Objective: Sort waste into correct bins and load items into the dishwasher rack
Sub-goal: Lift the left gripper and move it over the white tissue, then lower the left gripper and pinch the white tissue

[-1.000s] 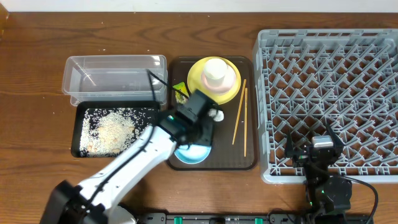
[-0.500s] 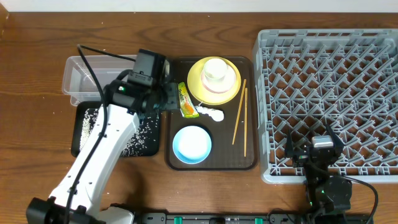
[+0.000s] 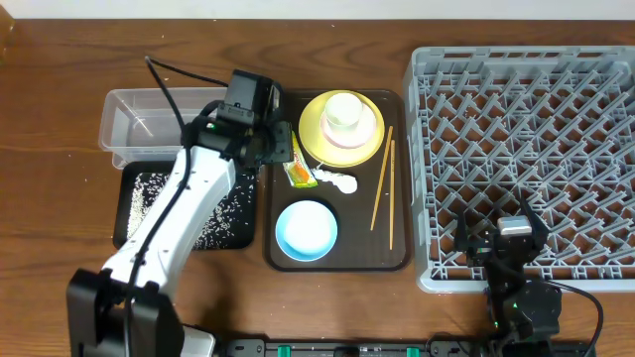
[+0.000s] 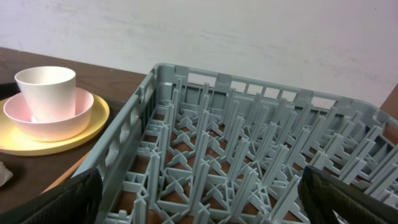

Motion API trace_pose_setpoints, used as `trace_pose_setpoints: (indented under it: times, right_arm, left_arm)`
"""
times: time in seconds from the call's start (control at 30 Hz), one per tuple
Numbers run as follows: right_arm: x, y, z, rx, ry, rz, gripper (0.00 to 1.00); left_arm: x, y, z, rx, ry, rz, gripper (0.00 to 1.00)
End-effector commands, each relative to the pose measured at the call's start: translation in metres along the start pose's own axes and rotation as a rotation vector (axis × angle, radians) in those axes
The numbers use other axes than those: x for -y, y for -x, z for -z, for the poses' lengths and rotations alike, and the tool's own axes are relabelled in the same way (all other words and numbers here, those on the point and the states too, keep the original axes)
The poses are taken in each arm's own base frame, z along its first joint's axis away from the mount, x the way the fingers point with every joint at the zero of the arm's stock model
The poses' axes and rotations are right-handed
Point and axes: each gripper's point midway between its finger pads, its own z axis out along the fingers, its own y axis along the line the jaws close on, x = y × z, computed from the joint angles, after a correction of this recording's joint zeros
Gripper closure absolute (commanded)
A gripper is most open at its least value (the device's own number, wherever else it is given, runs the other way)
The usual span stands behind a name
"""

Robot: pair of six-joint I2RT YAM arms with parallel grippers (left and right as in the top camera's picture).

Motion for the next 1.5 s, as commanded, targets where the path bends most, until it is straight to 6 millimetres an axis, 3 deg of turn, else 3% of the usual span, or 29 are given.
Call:
trace_pose_setpoints:
  times: [0.0, 0.2, 0.33, 0.6, 0.8, 1.07, 1.47]
  right_arm:
    - [0.000, 0.000, 0.000, 0.002, 0.002, 0.004, 0.01]
    - [0.000, 0.000, 0.000, 0.002, 0.002, 0.004, 0.01]
    - [0.000, 0.000, 0.000, 0.002, 0.002, 0.004, 0.01]
    - [0.000, 0.000, 0.000, 0.002, 0.002, 0.004, 0.01]
    - [0.000, 0.000, 0.000, 0.002, 0.002, 0.004, 0.01]
    - [0.000, 0.000, 0.000, 0.002, 0.002, 0.004, 0.01]
    - [0.000, 0.000, 0.000, 0.002, 0.002, 0.004, 0.01]
  left_arm:
    - [0.000, -0.002, -0.014, -0.030, 0.009, 0.004, 0.47]
    - [0.016, -0.023, -0.037, -0.126, -0.028, -0.023, 0.46]
    - [0.037, -0.035, -0.047, -0.150, -0.044, -0.075, 0.47]
    - [0.071, -0.042, -0.055, -0.097, -0.014, 0.034, 0.59]
    - [0.098, -0.049, -0.070, -0.064, -0.021, 0.094, 0.59]
    - [0.100, -0.061, -0.088, -0.048, 0.056, 0.249, 0.59]
    - [0.091, -0.077, -0.116, -0.069, 0.131, 0.266, 0.59]
